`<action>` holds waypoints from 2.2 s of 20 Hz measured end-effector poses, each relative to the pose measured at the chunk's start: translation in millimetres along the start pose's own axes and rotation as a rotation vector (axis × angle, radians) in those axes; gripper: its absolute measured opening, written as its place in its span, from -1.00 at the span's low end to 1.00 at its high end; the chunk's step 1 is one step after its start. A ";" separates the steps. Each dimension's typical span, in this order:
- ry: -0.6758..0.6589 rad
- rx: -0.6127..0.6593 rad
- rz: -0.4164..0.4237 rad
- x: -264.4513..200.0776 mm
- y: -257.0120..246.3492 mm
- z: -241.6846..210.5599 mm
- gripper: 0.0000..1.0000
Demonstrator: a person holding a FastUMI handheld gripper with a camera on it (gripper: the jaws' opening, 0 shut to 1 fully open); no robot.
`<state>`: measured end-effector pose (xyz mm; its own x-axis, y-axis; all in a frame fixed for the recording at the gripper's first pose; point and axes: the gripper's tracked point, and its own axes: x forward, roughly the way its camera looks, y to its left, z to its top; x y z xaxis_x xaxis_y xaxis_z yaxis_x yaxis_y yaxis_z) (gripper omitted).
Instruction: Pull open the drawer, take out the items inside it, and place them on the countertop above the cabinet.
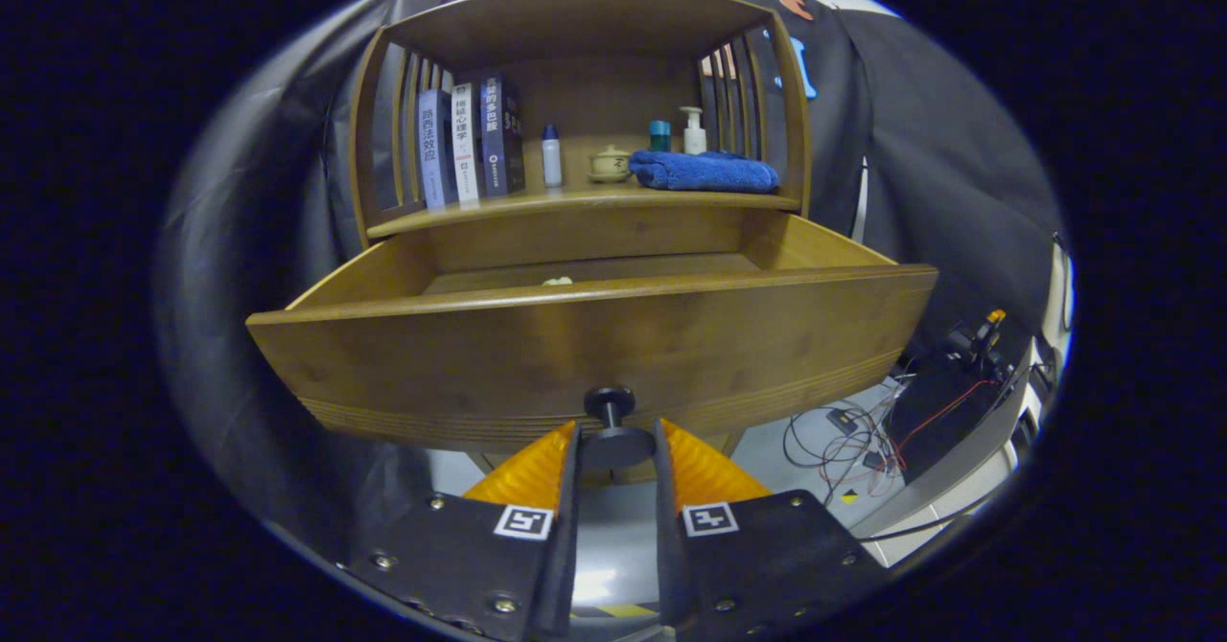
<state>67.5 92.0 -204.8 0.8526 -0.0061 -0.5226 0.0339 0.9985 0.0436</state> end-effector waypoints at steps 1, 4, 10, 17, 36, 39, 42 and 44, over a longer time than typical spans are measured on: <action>0.000 0.006 0.001 -0.1 0.0 -0.9 -0.30; -0.001 0.015 0.010 0.3 0.5 0.1 -0.30; 0.026 -0.046 0.020 -2.6 1.9 1.0 -0.20; -0.100 -0.118 0.039 -27.6 10.6 68.9 0.07; 0.159 -0.211 0.215 127.1 60.3 99.0 0.06; 0.209 -0.255 0.221 133.2 59.5 83.9 0.07; 0.229 -0.239 0.238 136.4 64.4 76.6 0.07; 0.256 -0.232 0.242 142.2 66.2 69.9 0.06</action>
<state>227.5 153.4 -216.7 0.6630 0.2150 -0.7171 -0.2953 0.9553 0.0134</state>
